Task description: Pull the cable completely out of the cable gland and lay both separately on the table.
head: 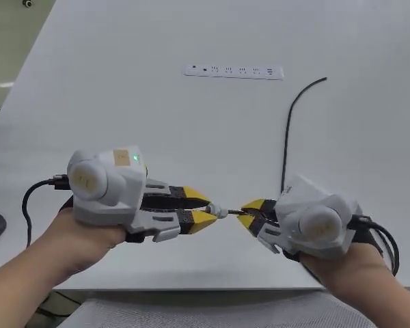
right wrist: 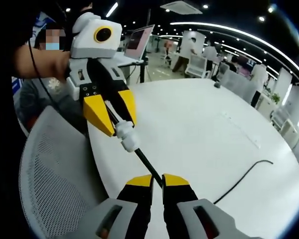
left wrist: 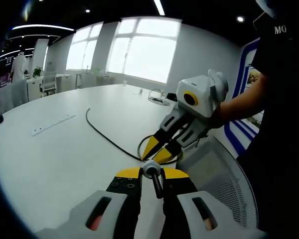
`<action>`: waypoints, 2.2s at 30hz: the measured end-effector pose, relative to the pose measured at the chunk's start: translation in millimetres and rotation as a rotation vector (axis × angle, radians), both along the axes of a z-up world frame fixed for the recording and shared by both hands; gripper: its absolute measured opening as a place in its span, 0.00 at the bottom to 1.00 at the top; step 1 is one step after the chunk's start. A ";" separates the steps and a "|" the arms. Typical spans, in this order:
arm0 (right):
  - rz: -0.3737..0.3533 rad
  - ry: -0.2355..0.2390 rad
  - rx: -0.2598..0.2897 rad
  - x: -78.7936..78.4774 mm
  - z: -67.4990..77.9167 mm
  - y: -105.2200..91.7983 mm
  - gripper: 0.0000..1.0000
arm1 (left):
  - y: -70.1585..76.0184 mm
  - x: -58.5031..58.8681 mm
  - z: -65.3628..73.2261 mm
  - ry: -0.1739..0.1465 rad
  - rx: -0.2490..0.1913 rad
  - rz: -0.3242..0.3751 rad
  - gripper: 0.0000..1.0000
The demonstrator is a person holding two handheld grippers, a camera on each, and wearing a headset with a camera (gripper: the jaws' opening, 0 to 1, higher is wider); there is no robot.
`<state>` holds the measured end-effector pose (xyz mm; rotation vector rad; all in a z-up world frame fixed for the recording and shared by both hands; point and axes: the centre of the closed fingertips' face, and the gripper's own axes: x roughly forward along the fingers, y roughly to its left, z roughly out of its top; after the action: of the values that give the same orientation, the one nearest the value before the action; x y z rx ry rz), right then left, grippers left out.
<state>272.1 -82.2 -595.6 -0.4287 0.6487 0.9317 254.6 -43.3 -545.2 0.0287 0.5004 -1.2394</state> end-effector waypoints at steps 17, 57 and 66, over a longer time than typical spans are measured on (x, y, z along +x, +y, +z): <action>-0.195 0.198 0.095 -1.3 -20.5 -17.6 0.02 | 0.2 -1.2 5.0 -0.031 -0.008 0.004 0.15; 0.223 -0.133 -0.051 -9.5 4.1 32.8 0.06 | -0.2 0.2 3.0 0.002 -0.015 -0.005 0.15; 0.216 -0.118 -0.055 -8.1 1.6 30.7 0.01 | 1.6 2.1 2.3 0.017 -0.025 -0.003 0.14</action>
<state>264.0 -51.5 -594.0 -0.6069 0.5285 1.0856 256.7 -41.7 -542.9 -0.0023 0.4992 -1.2495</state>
